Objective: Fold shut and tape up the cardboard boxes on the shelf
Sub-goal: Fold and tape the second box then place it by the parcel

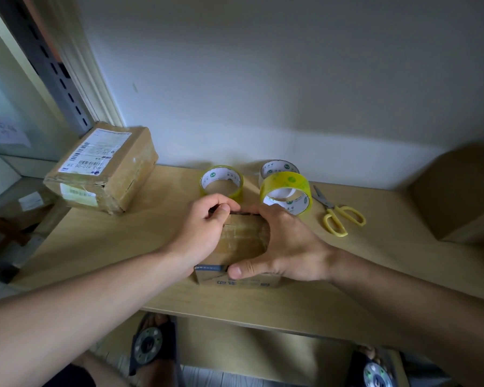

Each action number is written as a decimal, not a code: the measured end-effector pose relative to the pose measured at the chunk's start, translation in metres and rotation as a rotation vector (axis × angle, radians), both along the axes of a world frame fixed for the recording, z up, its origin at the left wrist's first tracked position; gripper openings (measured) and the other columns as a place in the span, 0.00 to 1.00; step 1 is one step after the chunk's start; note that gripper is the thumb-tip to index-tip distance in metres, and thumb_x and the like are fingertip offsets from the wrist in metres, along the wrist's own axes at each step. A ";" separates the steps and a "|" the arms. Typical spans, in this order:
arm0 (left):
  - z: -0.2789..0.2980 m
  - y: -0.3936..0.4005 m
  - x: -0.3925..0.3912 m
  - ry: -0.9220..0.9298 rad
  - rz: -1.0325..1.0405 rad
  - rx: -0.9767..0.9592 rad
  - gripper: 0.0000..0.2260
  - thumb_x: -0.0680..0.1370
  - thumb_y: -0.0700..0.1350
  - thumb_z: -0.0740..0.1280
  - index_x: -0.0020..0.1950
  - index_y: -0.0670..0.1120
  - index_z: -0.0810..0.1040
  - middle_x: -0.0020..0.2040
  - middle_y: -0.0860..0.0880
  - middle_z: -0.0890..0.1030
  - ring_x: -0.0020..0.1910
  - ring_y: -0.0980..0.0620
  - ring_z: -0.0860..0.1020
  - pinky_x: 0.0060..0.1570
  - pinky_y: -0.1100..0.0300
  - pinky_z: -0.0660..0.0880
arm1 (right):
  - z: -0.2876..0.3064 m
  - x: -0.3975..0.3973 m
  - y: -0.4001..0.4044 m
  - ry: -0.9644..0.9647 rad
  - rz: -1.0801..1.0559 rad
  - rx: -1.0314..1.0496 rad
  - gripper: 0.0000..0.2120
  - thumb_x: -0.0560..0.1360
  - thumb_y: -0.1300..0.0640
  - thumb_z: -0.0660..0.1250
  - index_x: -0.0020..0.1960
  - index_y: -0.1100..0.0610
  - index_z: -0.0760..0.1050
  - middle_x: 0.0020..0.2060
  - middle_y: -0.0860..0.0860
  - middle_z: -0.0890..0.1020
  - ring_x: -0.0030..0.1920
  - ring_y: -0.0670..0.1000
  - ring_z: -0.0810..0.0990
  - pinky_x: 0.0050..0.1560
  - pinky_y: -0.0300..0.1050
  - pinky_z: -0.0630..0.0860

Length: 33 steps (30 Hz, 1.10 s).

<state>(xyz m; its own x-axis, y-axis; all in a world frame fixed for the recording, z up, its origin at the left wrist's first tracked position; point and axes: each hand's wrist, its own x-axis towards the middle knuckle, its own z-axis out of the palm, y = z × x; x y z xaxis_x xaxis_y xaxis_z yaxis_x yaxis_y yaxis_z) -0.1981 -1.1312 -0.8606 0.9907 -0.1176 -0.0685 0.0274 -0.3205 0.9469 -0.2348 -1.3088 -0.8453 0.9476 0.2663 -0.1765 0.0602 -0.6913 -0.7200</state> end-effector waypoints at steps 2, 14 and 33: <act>0.000 -0.002 0.000 0.003 -0.007 0.002 0.12 0.85 0.40 0.62 0.49 0.48 0.84 0.37 0.57 0.80 0.34 0.63 0.72 0.34 0.72 0.69 | -0.003 0.002 -0.001 0.031 -0.103 0.167 0.40 0.58 0.37 0.84 0.66 0.43 0.76 0.53 0.40 0.83 0.55 0.37 0.80 0.58 0.38 0.77; 0.002 -0.006 0.002 0.027 -0.021 0.006 0.13 0.84 0.40 0.62 0.46 0.50 0.84 0.38 0.44 0.79 0.39 0.52 0.74 0.41 0.59 0.70 | -0.008 0.015 0.009 0.018 -0.422 0.437 0.09 0.70 0.51 0.81 0.49 0.49 0.89 0.39 0.45 0.88 0.44 0.44 0.86 0.53 0.45 0.83; 0.010 0.001 0.000 0.107 -0.124 -0.005 0.03 0.79 0.46 0.72 0.51 0.49 0.85 0.44 0.51 0.83 0.43 0.57 0.78 0.41 0.73 0.72 | -0.006 0.022 -0.015 0.043 -0.280 0.434 0.08 0.81 0.61 0.69 0.53 0.57 0.87 0.30 0.40 0.83 0.31 0.37 0.79 0.32 0.29 0.72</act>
<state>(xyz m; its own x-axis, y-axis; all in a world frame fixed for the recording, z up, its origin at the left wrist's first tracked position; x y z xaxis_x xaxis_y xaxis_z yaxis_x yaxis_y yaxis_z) -0.1985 -1.1302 -0.8504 0.9556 -0.2393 -0.1719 0.0884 -0.3234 0.9421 -0.2125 -1.3237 -0.8515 0.9873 0.0611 -0.1467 -0.1205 -0.3139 -0.9418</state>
